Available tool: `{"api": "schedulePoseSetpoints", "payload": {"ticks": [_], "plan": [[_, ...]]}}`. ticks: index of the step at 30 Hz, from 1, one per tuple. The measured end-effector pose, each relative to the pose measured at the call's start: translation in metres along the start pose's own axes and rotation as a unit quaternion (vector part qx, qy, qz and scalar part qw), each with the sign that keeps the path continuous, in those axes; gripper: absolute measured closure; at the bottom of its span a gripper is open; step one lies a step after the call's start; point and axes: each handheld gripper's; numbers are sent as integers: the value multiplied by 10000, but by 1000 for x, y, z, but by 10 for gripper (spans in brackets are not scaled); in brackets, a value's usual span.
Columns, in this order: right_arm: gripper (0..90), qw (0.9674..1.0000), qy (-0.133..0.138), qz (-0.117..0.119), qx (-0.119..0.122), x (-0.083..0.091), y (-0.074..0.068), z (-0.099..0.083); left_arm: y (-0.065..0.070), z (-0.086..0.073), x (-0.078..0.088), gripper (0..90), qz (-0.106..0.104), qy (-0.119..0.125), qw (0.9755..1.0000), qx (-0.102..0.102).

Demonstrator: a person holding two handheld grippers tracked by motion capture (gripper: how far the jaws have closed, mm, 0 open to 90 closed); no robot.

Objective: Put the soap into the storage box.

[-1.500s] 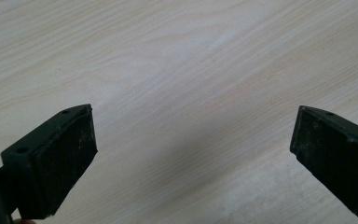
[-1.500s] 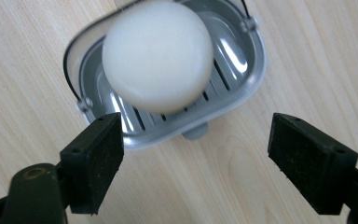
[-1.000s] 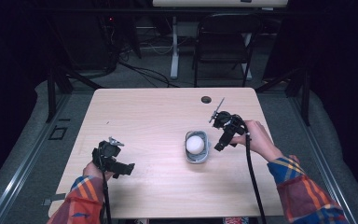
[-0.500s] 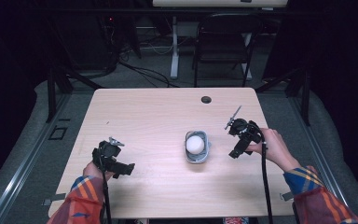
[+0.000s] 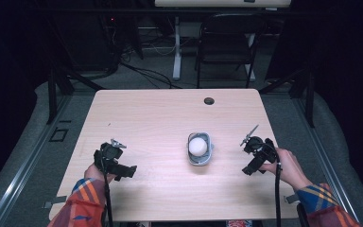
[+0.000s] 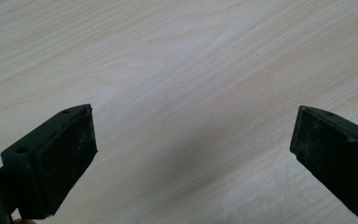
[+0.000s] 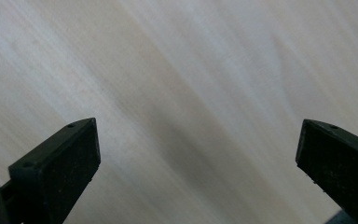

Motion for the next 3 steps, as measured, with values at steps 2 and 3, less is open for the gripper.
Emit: {"api": "schedulePoseSetpoints", "payload": {"ticks": [2,3], "plan": [[0,9994,-275,-123,186,-4,-3,-1,0,0,0,3,-1,7,10000,6],[0,9999,-124,-48,53,-10,-5,-4,0,0,0,3,3,3,10000,2]]}}
Point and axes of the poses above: each handheld gripper's, and its own axes: x roughly backward along the jaws, z roughly out of its top, y roughly to its right, and after that the axes turned 8 degrees about x, right-handed
